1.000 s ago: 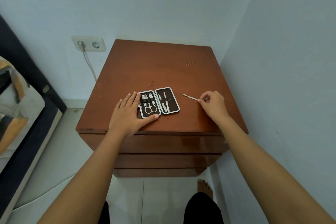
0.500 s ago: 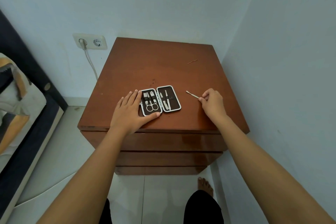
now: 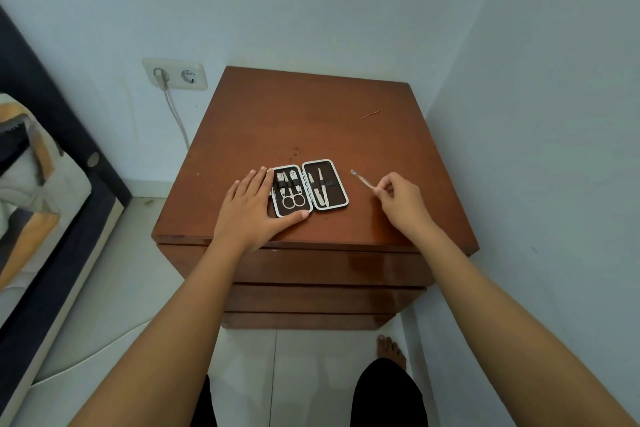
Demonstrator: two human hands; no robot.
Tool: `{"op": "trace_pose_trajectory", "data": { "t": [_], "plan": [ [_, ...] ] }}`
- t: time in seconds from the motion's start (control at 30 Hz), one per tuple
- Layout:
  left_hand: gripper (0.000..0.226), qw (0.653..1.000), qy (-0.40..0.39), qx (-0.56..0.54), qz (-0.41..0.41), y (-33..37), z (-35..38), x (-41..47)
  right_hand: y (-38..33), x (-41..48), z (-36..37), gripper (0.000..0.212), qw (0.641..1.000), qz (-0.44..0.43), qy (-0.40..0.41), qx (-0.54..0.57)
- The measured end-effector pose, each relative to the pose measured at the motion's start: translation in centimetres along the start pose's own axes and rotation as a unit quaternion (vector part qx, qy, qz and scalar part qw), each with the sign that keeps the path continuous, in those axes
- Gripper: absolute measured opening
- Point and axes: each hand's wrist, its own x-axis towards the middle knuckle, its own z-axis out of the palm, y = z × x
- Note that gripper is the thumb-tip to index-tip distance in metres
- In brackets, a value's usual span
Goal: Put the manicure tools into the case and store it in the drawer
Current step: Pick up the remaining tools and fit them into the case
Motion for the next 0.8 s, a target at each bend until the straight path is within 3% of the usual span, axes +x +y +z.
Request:
{"op": "trace_pose_trajectory", "data": {
  "t": [0.23, 0.8],
  "plan": [
    [0.119, 1.0, -0.001, -0.001, 0.002, 0.0, 0.0, -0.1, -1.7, -3.2, 2.6, 0.01, 0.996, -0.08, 0.018, 0.039],
    [0.119, 1.0, 0.001, 0.002, 0.001, 0.0, 0.0, 0.0, -3.7, -4.1, 3.6, 0.025, 0.996, -0.063, 0.059, -0.029]
  ]
}}
